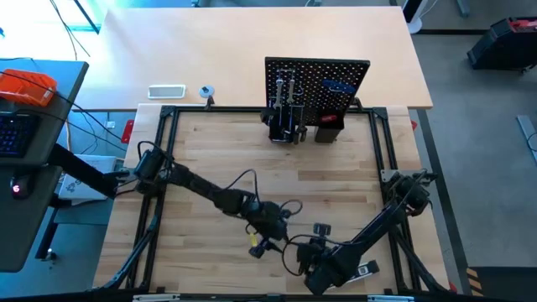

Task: Hang tools onto peg board
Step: Put the nut driver into the right bin on the pegboard

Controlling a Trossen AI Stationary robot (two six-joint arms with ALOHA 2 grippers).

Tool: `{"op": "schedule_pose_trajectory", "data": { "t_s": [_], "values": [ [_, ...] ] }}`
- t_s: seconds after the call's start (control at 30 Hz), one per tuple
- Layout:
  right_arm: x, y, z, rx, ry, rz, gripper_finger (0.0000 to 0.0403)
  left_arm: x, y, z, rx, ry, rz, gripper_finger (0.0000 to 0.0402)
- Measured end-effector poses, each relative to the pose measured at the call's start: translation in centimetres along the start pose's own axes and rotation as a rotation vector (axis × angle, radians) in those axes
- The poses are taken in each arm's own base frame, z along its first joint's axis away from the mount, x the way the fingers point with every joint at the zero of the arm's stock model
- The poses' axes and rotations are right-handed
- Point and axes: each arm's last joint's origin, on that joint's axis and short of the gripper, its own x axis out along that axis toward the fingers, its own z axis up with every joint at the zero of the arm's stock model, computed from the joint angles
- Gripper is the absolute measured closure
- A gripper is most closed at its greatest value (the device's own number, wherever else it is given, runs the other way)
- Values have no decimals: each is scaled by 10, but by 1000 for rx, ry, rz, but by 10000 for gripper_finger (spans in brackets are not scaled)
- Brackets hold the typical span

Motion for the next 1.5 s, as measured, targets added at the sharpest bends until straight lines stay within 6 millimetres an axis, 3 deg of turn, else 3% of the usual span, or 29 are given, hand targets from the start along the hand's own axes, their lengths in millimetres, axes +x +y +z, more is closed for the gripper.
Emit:
{"op": "schedule_pose_trajectory", "data": {
  "t_s": [0.37, 0.57, 0.67, 0.8, 0.93, 1.07, 1.2, 1.37, 1.5],
  "values": [
    [-44, -18, 39, -122, -47, -81, 368, -12, 30, 11, -42, -16, 62, 227],
    [-53, -29, 50, -162, -32, -114, 368, -16, 33, 20, -55, 20, -10, 231],
    [-52, -33, 54, -172, -22, -115, 368, -17, 34, 25, -55, 18, -3, 254],
    [-51, -37, 56, -180, -1, -107, 368, -20, 38, 28, -46, 42, 20, 320],
    [-51, -38, 56, -166, -2, -111, 368, -23, 43, 28, -36, 74, 54, 381],
    [-52, -39, 56, -129, 2, -119, 365, -24, 46, 28, -14, 74, 53, 381],
    [-58, -38, 50, -71, 0, -125, 316, -24, 47, 31, 62, 56, 73, 382],
    [-86, -40, 35, 58, -58, -138, 254, -25, 47, 39, 128, -5, 82, 383],
    [-116, -39, 18, 187, -234, -167, 238, -28, 53, 46, 172, -74, 126, 383]
  ]
}}
